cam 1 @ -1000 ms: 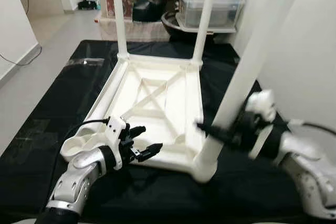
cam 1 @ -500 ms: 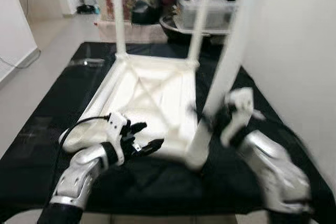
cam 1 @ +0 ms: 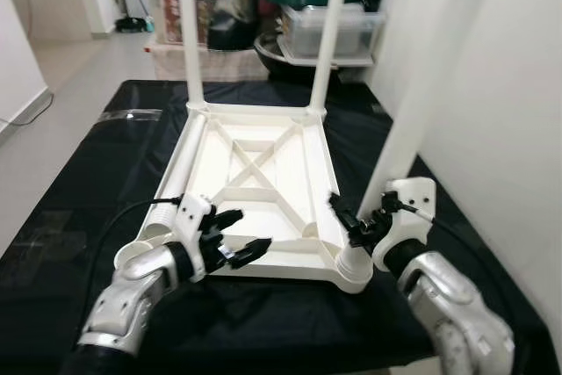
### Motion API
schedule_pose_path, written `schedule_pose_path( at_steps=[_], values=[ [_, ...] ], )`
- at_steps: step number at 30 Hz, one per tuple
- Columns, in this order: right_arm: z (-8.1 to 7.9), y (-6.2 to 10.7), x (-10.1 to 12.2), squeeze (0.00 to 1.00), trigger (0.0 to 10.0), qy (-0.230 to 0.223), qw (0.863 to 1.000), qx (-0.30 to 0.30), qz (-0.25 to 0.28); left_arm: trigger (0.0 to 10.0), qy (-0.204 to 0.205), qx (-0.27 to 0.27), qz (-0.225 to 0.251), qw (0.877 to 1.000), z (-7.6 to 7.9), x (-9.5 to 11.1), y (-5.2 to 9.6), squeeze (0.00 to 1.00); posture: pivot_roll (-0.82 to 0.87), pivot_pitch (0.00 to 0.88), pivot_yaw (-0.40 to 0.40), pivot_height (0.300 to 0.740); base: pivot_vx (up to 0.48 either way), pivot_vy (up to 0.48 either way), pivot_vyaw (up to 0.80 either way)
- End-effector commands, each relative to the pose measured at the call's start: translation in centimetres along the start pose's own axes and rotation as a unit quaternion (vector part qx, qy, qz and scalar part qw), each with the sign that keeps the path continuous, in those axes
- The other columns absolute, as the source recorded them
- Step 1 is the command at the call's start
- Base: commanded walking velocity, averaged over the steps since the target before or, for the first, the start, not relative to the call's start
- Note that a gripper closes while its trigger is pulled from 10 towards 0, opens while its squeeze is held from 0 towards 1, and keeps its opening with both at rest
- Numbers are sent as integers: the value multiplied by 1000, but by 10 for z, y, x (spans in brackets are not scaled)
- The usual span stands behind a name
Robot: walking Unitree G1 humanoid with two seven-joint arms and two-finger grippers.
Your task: Building children table
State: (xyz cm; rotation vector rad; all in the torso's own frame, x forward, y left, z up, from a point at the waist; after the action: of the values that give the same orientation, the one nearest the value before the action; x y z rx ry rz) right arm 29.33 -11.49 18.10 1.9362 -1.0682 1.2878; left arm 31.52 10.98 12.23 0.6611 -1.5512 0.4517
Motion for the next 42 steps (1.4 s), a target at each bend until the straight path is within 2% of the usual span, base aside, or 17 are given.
schedule_pose_path(
  at_steps=[1,8,9,14,15,21,22,23,25,26,27,33,34,35,39,40,42],
  values=[
    [-18,-4,1,0,10000,-7,999,51,-5,10000,7,-2,-7,1000,2,-6,1,0,66,0,-70,740,0,0,0],
    [-30,21,6,0,9176,61,954,286,-73,10000,7,8,-5,1000,1,-7,1,0,93,0,-96,740,0,0,0],
    [-31,22,4,0,0,56,950,299,-76,10000,7,9,-4,1000,1,-6,2,0,96,0,-102,740,0,0,0],
    [-22,13,-18,0,0,30,962,254,-97,10000,8,11,-8,1000,2,-9,4,0,96,0,-99,740,0,0,0],
    [4,-5,-23,0,0,27,988,123,-84,10000,9,9,-9,1000,3,-10,4,0,91,0,-95,740,0,0,0],
    [21,-13,-25,0,0,27,996,45,-78,10000,8,8,-10,1000,3,-10,5,0,88,0,-93,740,0,0,0],
    [65,-8,-23,0,0,9,990,-136,-46,10000,8,8,-10,1000,2,-10,4,0,79,0,-87,740,0,0,0],
    [96,15,-24,0,0,-14,954,-300,-8,10000,8,7,-9,1000,2,-9,4,0,80,0,-84,740,0,0,0],
    [96,15,-24,0,0,-14,954,-300,-8,10000,8,7,-9,1000,2,-9,4,0,80,0,-84,740,0,0,0],
    [114,38,-28,0,0,-30,911,-412,10,10000,8,6,-8,1000,2,-8,3,0,79,0,-82,740,0,0,0],
    [104,39,-29,0,9255,-29,910,-413,17,10000,9,5,-11,1000,3,-10,4,0,66,0,-70,740,0,0,0],
    [62,15,-27,0,10000,-4,961,-277,10,10000,10,-1,-15,1000,4,-12,4,0,56,0,-60,740,0,0,0],
    [52,8,-24,722,10000,-6,975,-222,13,10000,8,-2,-14,1000,3,-11,2,0,64,0,-61,740,0,0,0],
    [42,1,-19,1000,10000,-7,986,-169,17,10000,7,-3,-12,1000,2,-9,0,0,65,0,-64,740,0,0,0],
    [25,-8,-10,1000,10000,-6,999,-35,-12,10000,5,-1,-8,1000,1,-6,0,0,73,0,-69,740,0,0,0],
    [21,-10,-2,0,10000,-2,999,21,-24,10000,5,0,-10,1000,1,-7,1,0,78,0,-72,740,0,0,0],
    [19,-9,3,0,10000,1,998,54,-30,10000,5,1,-11,1000,1,-8,2,0,79,0,-73,740,0,0,0]
  ],
)
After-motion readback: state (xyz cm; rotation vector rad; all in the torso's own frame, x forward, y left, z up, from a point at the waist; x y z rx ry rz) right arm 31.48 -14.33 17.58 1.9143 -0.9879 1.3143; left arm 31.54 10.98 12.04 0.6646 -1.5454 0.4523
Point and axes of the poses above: a point about 5 cm out from each wrist's last joint towards the gripper, its own y axis pointing back from the gripper into the wrist, its own x axis along the axis of the wrist's last joint, z = x × y, the point moved 4 cm from there along -y, pointing out of the wrist towards the gripper, and after that the axes turned 13 degrees about -y, right-handed, at the moved point
